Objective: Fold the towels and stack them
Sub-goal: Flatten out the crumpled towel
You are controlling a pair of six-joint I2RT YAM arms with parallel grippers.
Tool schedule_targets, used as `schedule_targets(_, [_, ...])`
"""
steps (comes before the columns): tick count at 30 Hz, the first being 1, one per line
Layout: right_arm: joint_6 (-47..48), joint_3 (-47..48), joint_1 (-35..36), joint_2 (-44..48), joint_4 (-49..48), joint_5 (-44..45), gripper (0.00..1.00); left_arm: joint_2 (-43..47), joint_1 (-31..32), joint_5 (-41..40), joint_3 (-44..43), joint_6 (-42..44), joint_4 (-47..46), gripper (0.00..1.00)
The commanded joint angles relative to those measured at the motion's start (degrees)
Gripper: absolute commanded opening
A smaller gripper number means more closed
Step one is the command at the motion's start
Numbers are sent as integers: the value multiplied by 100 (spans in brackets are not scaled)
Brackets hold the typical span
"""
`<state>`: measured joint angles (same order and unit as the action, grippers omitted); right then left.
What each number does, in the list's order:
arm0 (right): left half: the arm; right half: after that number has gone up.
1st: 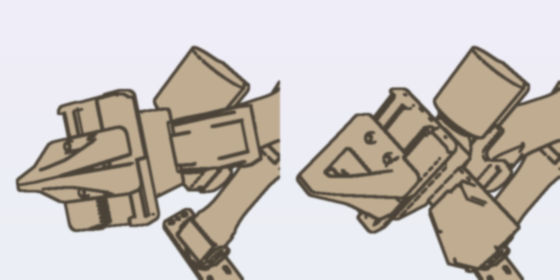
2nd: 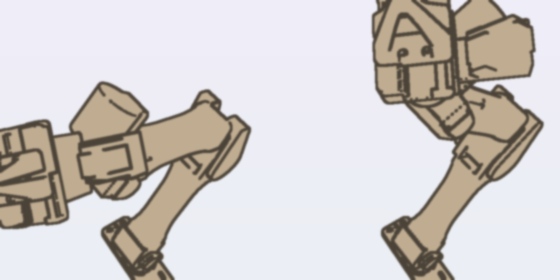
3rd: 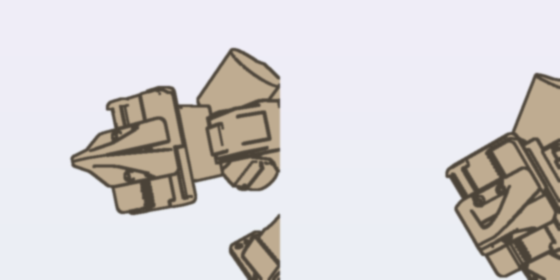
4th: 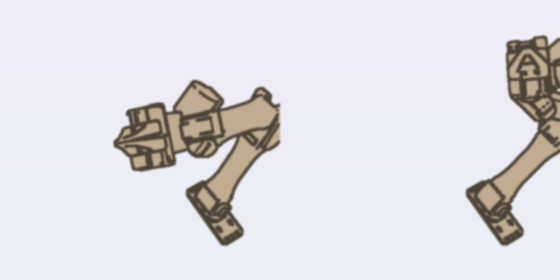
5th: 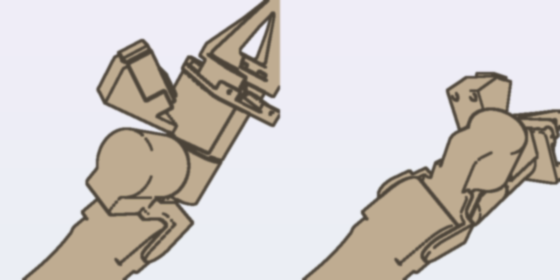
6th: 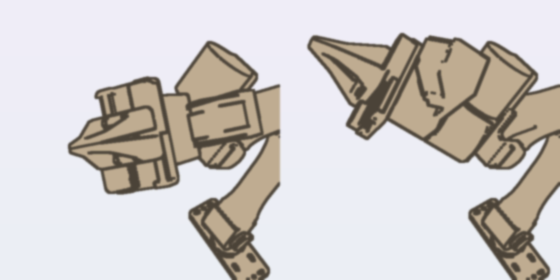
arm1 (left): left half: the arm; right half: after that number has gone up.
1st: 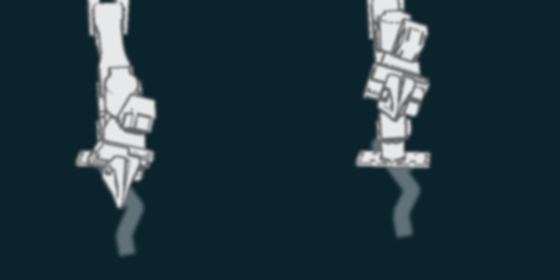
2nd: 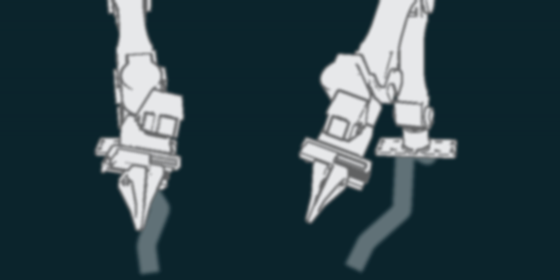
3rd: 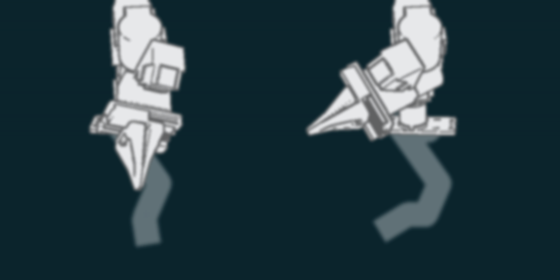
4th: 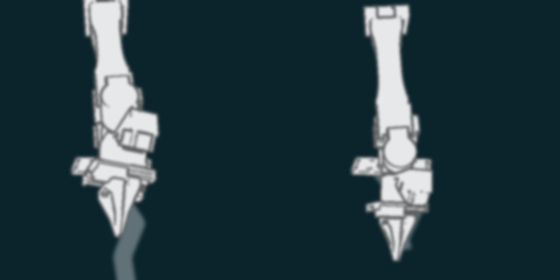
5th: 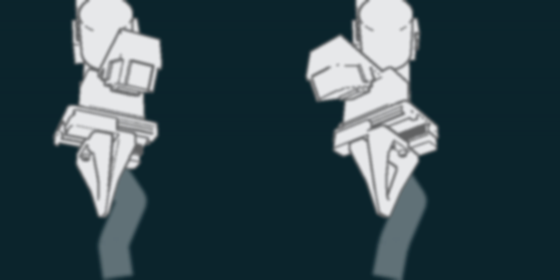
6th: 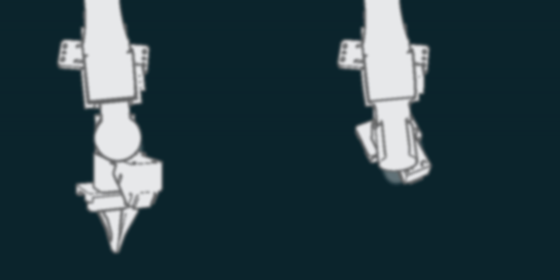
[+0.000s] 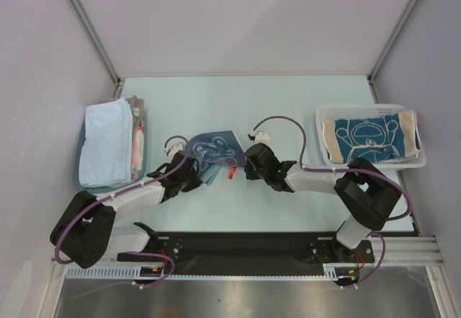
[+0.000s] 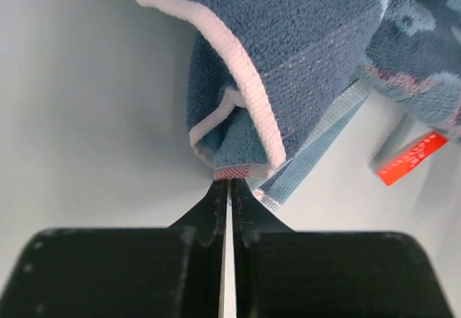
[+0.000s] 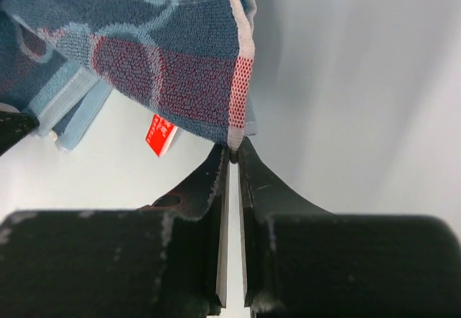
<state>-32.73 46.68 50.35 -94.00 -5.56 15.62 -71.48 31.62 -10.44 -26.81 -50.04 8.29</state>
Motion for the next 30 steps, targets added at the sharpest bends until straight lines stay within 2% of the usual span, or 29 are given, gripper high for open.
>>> schedule_targets(1, [83,210,-191,294,73,-163,3,160,46,-151,-289,143,163,0])
schedule_targets(12, [320,193,-806,742,652,-805,0,1057,11,-257,-966,697,998,0])
schedule_targets(19, [592,377,-1088,1444,1276,-1341,0,1549,-24,-152,-1563,987,1429,0])
schedule_targets(25, [715,693,-1308,1735,1725,-1676,0,1646,-50,-134,-2160,1163,1640,0])
schedule_targets(28, [742,1062,-1658,1701,1734,-1895,0,1411,-269,-47,-2599,1242,1570,0])
schedule_targets(30, [820,1659,-1835,1385,1760,-2132,0,1051,-585,138,-2864,1312,1361,0])
